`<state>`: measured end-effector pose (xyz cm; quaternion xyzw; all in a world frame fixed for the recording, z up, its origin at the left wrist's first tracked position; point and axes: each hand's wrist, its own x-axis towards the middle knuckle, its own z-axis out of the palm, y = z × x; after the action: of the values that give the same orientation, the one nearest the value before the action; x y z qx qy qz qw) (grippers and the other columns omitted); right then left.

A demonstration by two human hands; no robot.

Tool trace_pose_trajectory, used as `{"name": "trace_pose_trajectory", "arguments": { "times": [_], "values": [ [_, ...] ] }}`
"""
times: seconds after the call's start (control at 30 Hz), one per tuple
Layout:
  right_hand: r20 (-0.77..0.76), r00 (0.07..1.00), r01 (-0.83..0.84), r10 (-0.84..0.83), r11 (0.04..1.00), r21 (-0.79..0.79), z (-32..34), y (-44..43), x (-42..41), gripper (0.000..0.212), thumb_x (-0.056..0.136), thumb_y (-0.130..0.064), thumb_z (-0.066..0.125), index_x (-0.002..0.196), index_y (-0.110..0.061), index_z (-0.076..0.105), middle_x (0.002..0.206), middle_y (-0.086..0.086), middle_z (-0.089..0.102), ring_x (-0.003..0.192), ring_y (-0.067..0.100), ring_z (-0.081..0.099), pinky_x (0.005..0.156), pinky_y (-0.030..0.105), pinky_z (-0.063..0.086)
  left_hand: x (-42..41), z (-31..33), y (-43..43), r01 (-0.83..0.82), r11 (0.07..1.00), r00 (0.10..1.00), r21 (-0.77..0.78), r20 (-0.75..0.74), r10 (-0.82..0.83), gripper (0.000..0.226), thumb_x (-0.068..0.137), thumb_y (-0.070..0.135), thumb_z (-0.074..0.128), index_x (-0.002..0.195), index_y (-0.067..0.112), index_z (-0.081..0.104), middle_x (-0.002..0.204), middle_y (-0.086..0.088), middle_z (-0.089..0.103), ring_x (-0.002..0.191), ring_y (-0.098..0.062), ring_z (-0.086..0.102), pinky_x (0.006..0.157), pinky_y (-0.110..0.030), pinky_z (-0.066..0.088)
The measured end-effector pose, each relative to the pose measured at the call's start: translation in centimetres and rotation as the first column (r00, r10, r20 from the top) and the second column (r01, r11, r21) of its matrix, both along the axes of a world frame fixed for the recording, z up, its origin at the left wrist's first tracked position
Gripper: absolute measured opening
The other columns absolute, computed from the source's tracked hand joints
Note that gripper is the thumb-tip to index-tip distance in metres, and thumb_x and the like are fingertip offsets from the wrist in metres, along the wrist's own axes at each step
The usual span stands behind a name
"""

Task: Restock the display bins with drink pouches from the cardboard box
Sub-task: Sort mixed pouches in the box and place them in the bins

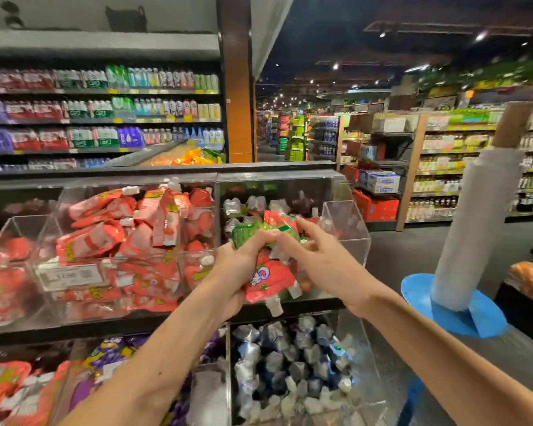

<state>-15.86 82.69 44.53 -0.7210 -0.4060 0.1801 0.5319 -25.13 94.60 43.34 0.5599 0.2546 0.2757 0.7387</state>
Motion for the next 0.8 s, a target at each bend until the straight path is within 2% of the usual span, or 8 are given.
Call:
{"name": "trace_pose_trajectory", "arguments": {
  "times": [0.1,0.23,0.33,0.4,0.53,0.63,0.73,0.8],
  "values": [
    [0.139,0.990,0.012,-0.017,0.999,0.036,-0.2,-0.1,3.7,0.053,0.092,-0.051,0.060,0.137,-0.025,0.055,0.095,0.008,0.072,0.085,0.022,0.073,0.079,0.050,0.059,2.8,0.1,-0.8,-0.041,0.999,0.998,0.021,-0.042,0.042,0.059,0.075,0.032,0.083,0.121,0.002,0.062,0.093,-0.016,0.076,0.080,-0.031,0.075,0.066,-0.042,0.061],
    [0.204,0.979,-0.030,0.019,0.998,0.055,1.6,0.1,6.7,0.052,0.086,-0.053,0.067,0.128,-0.024,0.064,0.087,0.002,0.075,0.078,0.015,0.074,0.075,0.042,0.062,5.3,1.7,-1.1,-0.051,0.997,0.995,0.060,-0.087,0.056,0.049,0.078,0.037,0.082,0.110,0.005,0.063,0.083,-0.012,0.077,0.074,-0.026,0.076,0.063,-0.039,0.061],
    [0.244,0.970,-0.007,0.004,1.000,0.012,3.2,1.2,9.3,0.046,0.089,-0.049,0.068,0.127,-0.025,0.066,0.080,-0.003,0.072,0.068,0.011,0.069,0.065,0.035,0.059,6.4,3.4,0.0,-0.011,0.994,0.995,0.112,-0.101,0.023,0.071,0.069,0.056,0.082,0.116,0.006,0.064,0.091,-0.013,0.077,0.081,-0.029,0.076,0.076,-0.045,0.062],
    [0.318,0.948,0.049,-0.030,0.998,-0.051,4.0,2.1,10.8,0.039,0.092,-0.042,0.067,0.126,-0.023,0.068,0.089,-0.001,0.071,0.067,0.008,0.060,0.058,0.025,0.046,6.6,4.2,1.0,-0.028,0.991,0.992,0.130,-0.118,0.043,0.090,0.061,0.063,0.085,0.125,0.004,0.059,0.096,-0.013,0.077,0.082,-0.029,0.076,0.075,-0.045,0.062],
    [0.523,0.842,0.247,-0.130,0.956,-0.160,4.0,4.9,12.0,0.029,0.096,-0.027,0.062,0.119,-0.011,0.069,0.103,0.015,0.070,0.085,0.029,0.066,0.069,0.035,0.051,6.1,4.7,2.8,-0.026,0.991,0.992,0.129,-0.122,0.041,0.066,0.073,0.045,0.084,0.122,0.004,0.064,0.086,-0.008,0.077,0.070,-0.020,0.075,0.057,-0.030,0.059],
    [0.649,0.750,0.349,-0.127,0.909,-0.227,3.5,7.8,11.8,0.024,0.097,-0.020,0.058,0.115,-0.005,0.064,0.112,0.020,0.065,0.102,0.040,0.062,0.081,0.039,0.049,5.7,4.4,4.1,-0.009,0.991,0.989,0.136,-0.143,0.029,0.081,0.069,0.046,0.086,0.131,0.003,0.056,0.088,-0.009,0.078,0.071,-0.021,0.075,0.057,-0.030,0.058],
    [0.707,0.697,0.420,-0.119,0.867,-0.268,3.3,10.1,11.5,0.017,0.097,-0.010,0.057,0.112,-0.002,0.061,0.119,0.022,0.062,0.110,0.041,0.060,0.082,0.039,0.046,5.5,4.5,5.1,0.022,0.990,0.991,0.141,-0.136,-0.002,0.050,0.076,0.041,0.083,0.110,0.006,0.069,0.086,-0.010,0.077,0.067,-0.020,0.074,0.060,-0.031,0.061],
    [0.700,0.699,0.449,-0.147,0.852,-0.270,3.1,11.4,11.8,0.020,0.098,-0.009,0.057,0.116,-0.001,0.060,0.123,0.022,0.061,0.113,0.041,0.059,0.086,0.040,0.047,5.2,4.5,5.5,0.041,0.988,0.990,0.146,-0.137,-0.020,0.041,0.078,0.039,0.082,0.102,0.008,0.071,0.085,-0.010,0.077,0.067,-0.021,0.074,0.062,-0.032,0.062]
  ]
}}
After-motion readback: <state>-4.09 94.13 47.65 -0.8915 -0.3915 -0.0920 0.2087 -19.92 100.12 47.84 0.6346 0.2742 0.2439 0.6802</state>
